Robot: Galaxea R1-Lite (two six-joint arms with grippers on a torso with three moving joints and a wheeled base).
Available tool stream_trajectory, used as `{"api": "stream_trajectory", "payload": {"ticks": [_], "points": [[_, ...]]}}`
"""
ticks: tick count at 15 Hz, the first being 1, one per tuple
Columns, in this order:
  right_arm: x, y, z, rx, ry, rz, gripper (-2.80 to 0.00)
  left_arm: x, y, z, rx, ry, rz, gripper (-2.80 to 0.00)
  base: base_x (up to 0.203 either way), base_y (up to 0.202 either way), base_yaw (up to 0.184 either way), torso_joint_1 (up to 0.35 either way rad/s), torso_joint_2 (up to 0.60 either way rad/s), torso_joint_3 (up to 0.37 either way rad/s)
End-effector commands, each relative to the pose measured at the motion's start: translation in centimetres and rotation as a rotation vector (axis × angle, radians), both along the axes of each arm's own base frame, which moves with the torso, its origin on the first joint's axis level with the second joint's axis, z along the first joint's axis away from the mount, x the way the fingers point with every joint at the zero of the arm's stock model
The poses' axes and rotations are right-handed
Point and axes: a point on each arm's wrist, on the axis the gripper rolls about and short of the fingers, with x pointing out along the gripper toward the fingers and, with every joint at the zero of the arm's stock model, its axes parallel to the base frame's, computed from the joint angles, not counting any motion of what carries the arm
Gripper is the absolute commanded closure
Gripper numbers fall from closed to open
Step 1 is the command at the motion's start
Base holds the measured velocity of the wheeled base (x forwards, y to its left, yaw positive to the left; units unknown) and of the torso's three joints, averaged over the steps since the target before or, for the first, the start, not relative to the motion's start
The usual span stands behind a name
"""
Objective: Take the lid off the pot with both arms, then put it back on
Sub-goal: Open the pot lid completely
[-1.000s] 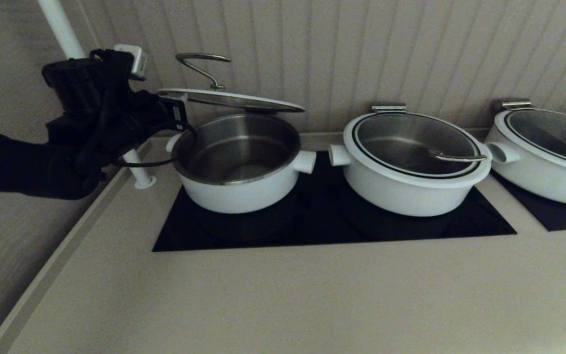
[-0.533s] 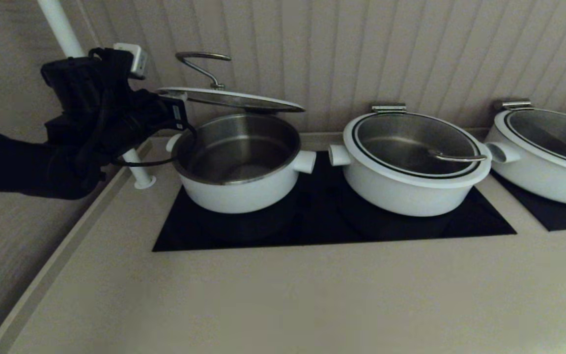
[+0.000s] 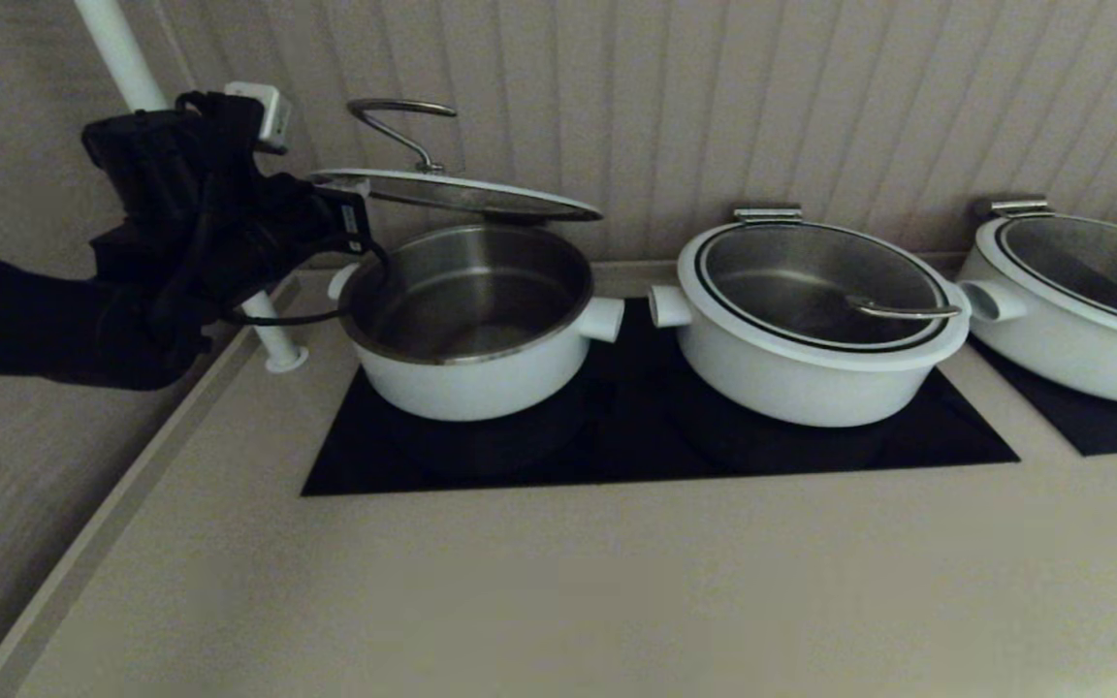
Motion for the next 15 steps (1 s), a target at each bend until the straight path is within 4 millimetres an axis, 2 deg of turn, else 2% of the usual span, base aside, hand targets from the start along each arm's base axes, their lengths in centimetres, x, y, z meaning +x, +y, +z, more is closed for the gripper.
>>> {"api": "stream_trajectory", "payload": {"ticks": [1,15], "points": [[0.0,0.0,0.0,-0.001,0.002,0.001,0.0,0.3,0.0,0.0,-0.001,-0.008,-0.001,0.0,0.0,0.0,0.0,0.0,0.0,0.0],[0.0,0.0,0.0,-0.001,0.002,0.001,0.0,0.5,-0.2,2.4,-0.015,-0.091,-0.005,0.0,0.0,0.0,0.0,0.0,0.0,0.0]]}}
